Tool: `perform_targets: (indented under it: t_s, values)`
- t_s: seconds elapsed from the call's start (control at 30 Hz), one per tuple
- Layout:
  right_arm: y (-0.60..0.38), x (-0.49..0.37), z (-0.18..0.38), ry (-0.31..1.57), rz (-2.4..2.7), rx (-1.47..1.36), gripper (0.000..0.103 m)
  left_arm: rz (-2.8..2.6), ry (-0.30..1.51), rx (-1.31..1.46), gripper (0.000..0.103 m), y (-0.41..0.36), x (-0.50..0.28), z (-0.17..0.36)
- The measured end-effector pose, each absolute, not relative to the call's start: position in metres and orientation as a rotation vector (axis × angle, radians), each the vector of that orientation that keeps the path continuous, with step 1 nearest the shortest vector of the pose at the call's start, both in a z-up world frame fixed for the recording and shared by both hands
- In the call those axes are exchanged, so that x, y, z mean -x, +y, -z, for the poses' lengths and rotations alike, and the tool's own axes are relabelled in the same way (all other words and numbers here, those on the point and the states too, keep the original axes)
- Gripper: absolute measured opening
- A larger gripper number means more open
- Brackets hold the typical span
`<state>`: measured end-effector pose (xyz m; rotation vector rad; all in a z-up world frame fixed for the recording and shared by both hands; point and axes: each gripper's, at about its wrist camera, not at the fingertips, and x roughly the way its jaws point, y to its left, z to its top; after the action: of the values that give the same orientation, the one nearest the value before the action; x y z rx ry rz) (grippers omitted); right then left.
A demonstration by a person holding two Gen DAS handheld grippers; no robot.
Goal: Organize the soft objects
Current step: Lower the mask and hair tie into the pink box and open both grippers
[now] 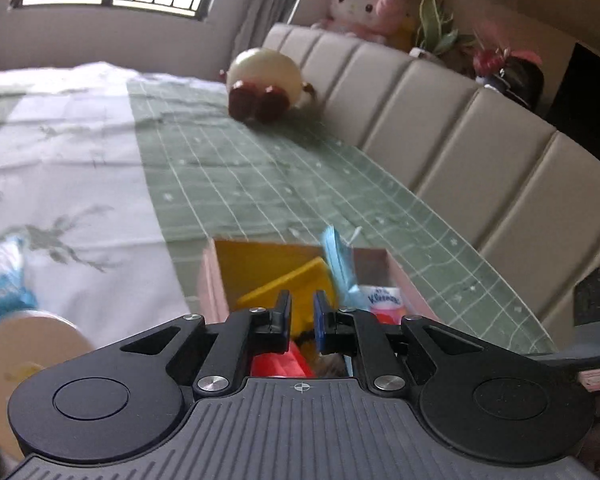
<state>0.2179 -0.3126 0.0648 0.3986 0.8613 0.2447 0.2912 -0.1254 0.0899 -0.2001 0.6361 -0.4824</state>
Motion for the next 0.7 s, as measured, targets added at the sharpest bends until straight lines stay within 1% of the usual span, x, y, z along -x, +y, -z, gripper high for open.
perform_targets:
  t_s: [0.13, 0.37, 0.4, 0.63, 0.67, 0.7]
  values:
    - [-0.293, -0.220, -0.061, 0.878, -0.242, -0.369, 0.003, 0.524, 0.642, 0.176, 0.013, -0.128, -0.292, -0.099]
    - [-0.278, -0.210, -0.061, 0.949, -0.362, -0.409, 0.003, 0.569, 0.680, 0.171, 0.013, -0.140, -0.288, -0.092]
    - [-0.278, -0.211, -0.060, 0.957, -0.373, -0.416, 0.005, 0.562, 0.684, 0.170, 0.013, -0.140, -0.287, -0.092]
    - [-0.267, -0.217, -0.060, 0.981, -0.322, -0.361, 0.005, 0.542, 0.671, 0.143, 0.013, -0.130, -0.275, -0.105]
    - [-0.266, -0.216, -0.061, 0.983, -0.314, -0.361, 0.008, 0.540, 0.675, 0.144, 0.013, -0.126, -0.274, -0.107]
    - [-0.266, -0.214, -0.062, 0.982, -0.307, -0.358, 0.013, 0.538, 0.678, 0.150, 0.013, -0.120, -0.273, -0.110]
